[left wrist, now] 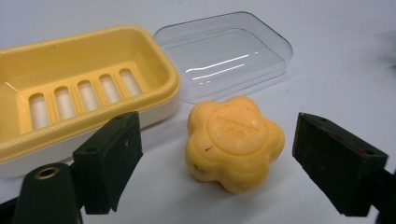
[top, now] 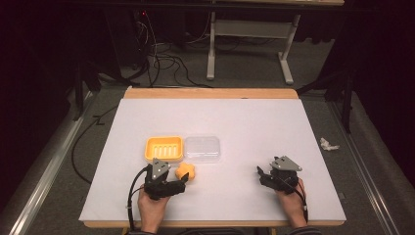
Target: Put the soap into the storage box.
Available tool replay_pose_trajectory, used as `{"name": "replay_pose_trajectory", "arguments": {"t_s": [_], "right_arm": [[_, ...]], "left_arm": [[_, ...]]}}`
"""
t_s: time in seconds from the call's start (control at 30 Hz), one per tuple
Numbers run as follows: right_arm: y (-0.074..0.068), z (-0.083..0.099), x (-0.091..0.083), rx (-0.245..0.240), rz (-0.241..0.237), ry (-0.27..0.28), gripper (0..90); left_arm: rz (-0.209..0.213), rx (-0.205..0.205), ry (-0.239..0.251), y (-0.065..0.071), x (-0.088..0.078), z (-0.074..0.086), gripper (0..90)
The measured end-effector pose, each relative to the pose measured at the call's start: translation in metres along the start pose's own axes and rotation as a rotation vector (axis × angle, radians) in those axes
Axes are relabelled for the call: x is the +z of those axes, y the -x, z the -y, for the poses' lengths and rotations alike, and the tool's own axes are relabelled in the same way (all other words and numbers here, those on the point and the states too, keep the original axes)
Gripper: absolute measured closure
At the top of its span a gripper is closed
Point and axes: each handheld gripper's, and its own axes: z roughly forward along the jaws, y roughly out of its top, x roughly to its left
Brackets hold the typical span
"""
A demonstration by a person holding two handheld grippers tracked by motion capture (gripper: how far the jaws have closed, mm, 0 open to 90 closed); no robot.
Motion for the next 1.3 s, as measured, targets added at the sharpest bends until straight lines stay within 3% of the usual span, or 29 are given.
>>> {"name": "replay_pose_trajectory", "arguments": {"t_s": [0.33,0.53,0.83,1.3], "right_arm": [[0.000,0.000,0.000,-0.002,0.000,-0.002,26.6],[0.000,0.000,0.000,-0.002,0.000,0.001,26.6],[0.000,0.000,0.000,-0.003,-0.001,-0.001,26.6],[-0.001,0.000,0.000,-0.004,0.001,-0.002,26.6]], "left_arm": [[-0.008,0.028,-0.019,0.007,0.009,0.006,16.1],[-0.017,0.075,-0.044,0.010,0.015,0.010,16.0],[-0.019,0.075,-0.050,0.012,0.020,0.014,16.0],[-0.039,0.096,-0.104,0.011,0.030,0.027,16.2]]}}
